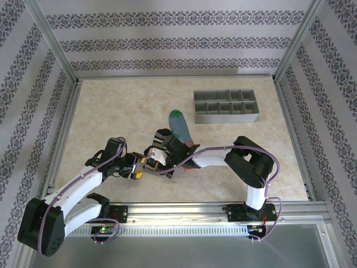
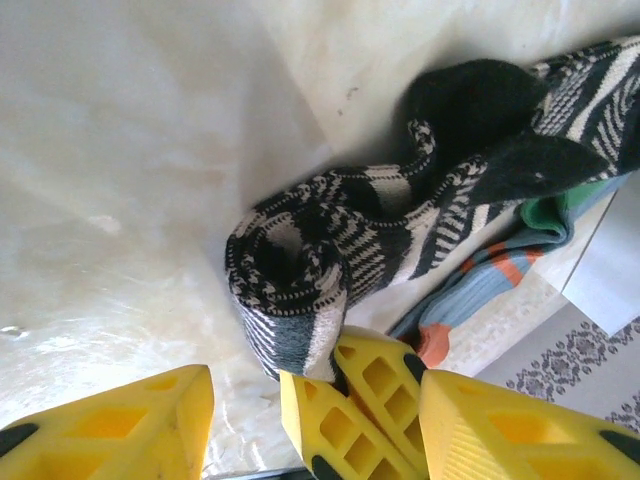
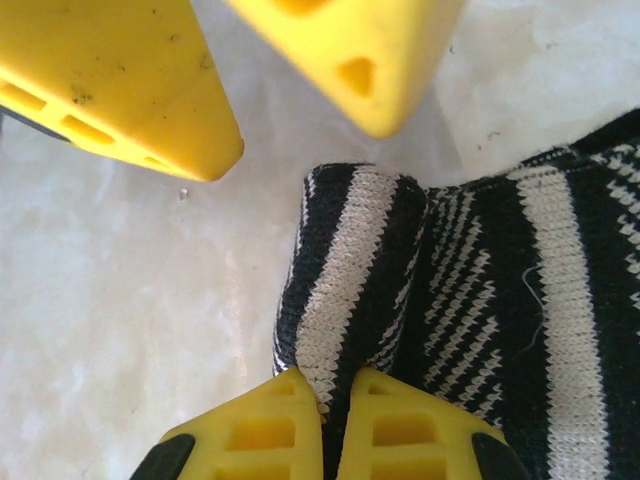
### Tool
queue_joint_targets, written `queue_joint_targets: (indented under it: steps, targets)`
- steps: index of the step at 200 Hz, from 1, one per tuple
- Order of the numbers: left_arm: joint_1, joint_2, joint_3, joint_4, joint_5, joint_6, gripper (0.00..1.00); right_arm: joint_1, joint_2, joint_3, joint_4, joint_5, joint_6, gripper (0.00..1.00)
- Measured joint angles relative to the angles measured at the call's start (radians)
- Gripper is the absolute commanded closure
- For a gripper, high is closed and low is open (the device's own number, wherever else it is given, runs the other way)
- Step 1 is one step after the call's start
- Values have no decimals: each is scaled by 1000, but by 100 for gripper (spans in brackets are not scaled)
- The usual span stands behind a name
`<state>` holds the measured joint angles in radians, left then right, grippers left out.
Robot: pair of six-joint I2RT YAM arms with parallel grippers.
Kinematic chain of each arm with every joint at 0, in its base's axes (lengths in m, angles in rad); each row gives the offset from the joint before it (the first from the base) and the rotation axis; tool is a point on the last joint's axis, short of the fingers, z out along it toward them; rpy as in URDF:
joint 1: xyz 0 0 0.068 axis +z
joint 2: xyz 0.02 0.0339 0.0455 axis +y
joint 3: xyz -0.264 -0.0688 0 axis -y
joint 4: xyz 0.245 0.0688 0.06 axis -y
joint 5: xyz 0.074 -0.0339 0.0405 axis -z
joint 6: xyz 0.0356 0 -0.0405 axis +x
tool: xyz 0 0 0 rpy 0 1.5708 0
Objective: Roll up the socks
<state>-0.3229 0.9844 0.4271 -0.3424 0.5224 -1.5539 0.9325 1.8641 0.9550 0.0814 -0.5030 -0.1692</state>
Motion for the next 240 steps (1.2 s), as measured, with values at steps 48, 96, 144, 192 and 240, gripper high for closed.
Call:
queue_joint_targets:
  steps: [48, 96, 144, 192, 240]
  targets:
    - [-6, 43, -51, 118, 21, -18, 44, -78, 75, 68, -63, -197, 72, 100]
    - [-18, 106, -74, 189, 22, -31, 46, -95, 114, 118, -125, -267, 100, 100]
    - [-18, 217, -75, 252, 31, -29, 67, -99, 127, 150, -175, -276, 103, 100]
    - [-24, 218, -76, 260, 37, -33, 100, -86, 99, 142, -209, -224, 56, 70]
    - [-35, 48, -119, 85, 17, -90, 100, 164, -240, -162, -70, 263, -156, 42]
